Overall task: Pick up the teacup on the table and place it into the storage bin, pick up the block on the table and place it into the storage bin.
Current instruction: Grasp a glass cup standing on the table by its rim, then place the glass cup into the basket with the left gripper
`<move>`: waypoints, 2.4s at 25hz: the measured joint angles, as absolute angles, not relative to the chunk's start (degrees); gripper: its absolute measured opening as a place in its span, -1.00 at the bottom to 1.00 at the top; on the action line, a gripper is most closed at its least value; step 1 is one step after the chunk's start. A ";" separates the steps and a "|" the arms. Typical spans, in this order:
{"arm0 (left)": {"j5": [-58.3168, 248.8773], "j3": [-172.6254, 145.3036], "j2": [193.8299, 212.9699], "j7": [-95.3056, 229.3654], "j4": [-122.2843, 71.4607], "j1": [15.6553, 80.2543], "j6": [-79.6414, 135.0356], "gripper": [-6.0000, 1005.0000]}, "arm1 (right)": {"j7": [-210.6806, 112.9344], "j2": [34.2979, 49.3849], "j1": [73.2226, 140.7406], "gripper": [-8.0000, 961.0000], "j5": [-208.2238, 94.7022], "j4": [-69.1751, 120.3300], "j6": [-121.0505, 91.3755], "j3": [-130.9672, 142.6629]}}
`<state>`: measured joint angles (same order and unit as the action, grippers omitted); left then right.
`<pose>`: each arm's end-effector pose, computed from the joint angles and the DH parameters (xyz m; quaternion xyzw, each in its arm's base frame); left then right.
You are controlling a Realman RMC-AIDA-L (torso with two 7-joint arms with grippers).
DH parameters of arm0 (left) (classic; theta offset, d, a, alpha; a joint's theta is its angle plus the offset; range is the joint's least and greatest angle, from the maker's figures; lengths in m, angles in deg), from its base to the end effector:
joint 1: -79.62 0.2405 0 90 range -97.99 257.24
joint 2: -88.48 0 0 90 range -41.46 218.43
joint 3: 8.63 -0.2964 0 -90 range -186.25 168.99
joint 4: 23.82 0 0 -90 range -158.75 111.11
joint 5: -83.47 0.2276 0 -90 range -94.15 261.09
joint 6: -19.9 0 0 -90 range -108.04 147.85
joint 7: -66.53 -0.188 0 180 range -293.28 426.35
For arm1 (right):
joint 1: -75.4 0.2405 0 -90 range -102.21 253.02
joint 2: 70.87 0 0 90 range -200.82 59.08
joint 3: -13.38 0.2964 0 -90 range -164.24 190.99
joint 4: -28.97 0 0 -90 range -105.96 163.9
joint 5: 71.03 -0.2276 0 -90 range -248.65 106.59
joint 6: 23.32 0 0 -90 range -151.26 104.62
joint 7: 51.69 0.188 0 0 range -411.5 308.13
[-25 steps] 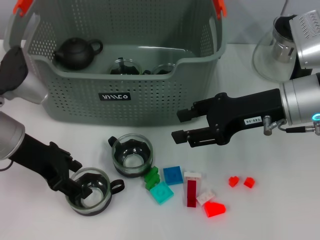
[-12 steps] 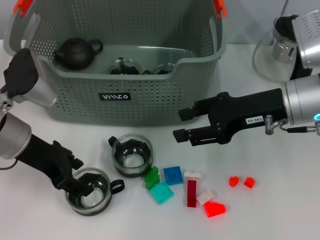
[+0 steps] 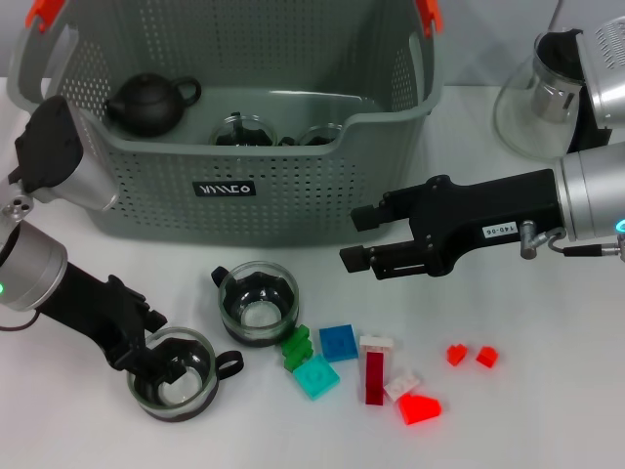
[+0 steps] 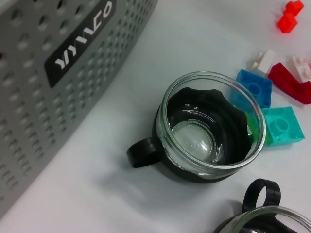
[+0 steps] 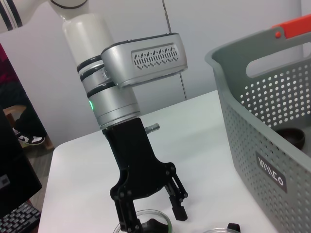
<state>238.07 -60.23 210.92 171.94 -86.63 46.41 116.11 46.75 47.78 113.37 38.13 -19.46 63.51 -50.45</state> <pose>-0.3106 0.3633 -0.0467 -0.9549 -0.2510 0.1462 0.0621 0.1850 0.3998 -0.0860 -0.9728 0.1634 0.1634 0.0152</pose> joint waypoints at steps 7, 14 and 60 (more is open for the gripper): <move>238.01 -60.37 210.92 172.01 -86.22 46.27 115.23 0.40 | 46.75 47.78 113.37 0.30 38.13 -19.46 63.52 -50.30; 238.00 -60.92 210.91 171.84 -84.96 45.97 114.61 -0.03 | 46.75 47.78 113.32 0.31 38.08 -19.49 63.52 -49.95; 218.33 -51.17 199.52 189.61 -78.88 28.56 100.86 -0.88 | 47.23 45.46 111.86 0.31 38.13 -19.27 70.89 -45.30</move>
<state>218.33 -51.17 199.52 189.61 -78.88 28.56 100.86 47.23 45.46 111.86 38.13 -19.27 70.89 -45.30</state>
